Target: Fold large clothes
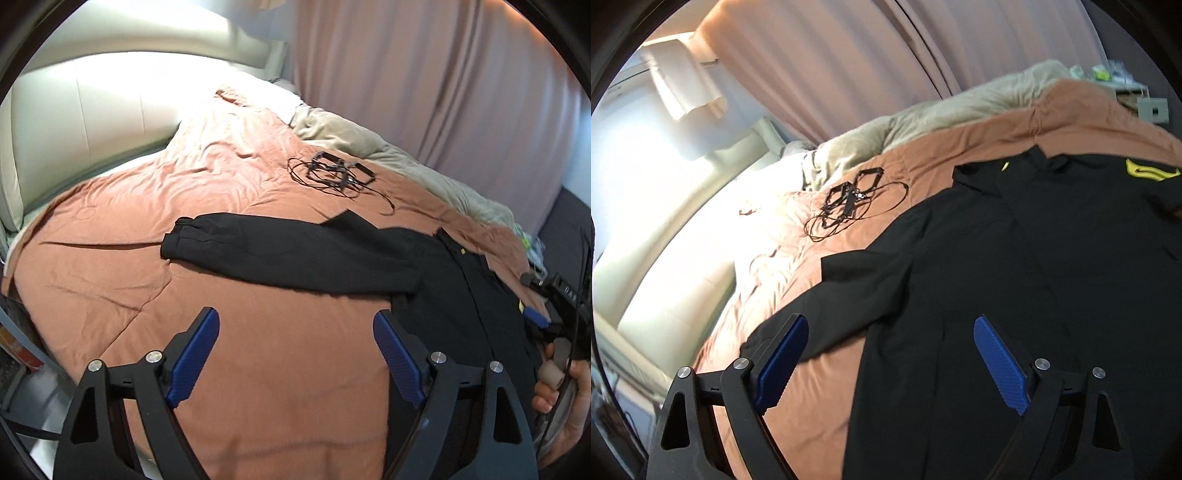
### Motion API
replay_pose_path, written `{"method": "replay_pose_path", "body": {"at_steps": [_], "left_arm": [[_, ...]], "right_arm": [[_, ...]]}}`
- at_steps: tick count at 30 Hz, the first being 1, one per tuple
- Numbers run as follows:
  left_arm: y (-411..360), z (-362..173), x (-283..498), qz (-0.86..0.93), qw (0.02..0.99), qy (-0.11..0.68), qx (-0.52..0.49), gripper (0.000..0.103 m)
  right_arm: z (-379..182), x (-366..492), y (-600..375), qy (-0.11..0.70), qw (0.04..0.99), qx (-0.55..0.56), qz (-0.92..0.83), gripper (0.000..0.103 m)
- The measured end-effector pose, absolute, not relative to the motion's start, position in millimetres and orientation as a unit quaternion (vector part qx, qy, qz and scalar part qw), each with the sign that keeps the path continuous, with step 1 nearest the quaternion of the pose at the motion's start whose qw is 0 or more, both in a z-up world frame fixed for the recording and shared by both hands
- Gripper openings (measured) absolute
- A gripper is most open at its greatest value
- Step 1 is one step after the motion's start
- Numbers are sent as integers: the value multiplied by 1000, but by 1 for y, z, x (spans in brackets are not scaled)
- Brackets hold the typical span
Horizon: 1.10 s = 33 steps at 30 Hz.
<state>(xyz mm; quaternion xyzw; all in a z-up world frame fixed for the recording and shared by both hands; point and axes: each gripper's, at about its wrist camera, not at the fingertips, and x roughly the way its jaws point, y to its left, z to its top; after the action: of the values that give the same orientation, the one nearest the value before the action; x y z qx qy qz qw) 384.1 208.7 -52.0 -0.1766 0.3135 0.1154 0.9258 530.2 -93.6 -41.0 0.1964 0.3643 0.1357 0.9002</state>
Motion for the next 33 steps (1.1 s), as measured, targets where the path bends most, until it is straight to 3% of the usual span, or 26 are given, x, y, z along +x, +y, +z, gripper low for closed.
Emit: {"method": "replay_pose_path", "body": {"at_steps": [9,11,15,18,20,23,28,29,30,32,33], "left_arm": [[247,-98,458,154,902,355,-192,82],[261,-113,474,162,892,368,-207,82],[280,-138,500,181,875,388,-225,82],[290,-154,518,190,862,403,-241,78],[296,-165,528,207,851,416,-246,77],[305,-180,539,227,833,430,-265,77],[322,-199,556,245,816,431,-295,76],[324,-199,559,252,817,427,-293,74],[326,-199,562,264,819,421,-288,65],[330,-194,566,276,819,412,-288,40],[332,-193,567,275,819,411,-292,16]], "right_arm": [[-88,611,-85,405,881,199,141,89],[-106,627,-88,426,871,205,134,79],[-138,662,-93,453,854,224,121,73],[-155,676,-96,466,843,238,124,63],[-164,689,-95,474,834,248,135,46],[-172,704,-95,474,824,268,155,30],[-181,725,-83,479,810,284,185,23],[-186,729,-81,485,804,289,185,22],[-193,733,-79,494,796,296,184,22],[-209,741,-72,512,782,303,187,21],[-216,744,-71,519,776,304,190,20]]}}
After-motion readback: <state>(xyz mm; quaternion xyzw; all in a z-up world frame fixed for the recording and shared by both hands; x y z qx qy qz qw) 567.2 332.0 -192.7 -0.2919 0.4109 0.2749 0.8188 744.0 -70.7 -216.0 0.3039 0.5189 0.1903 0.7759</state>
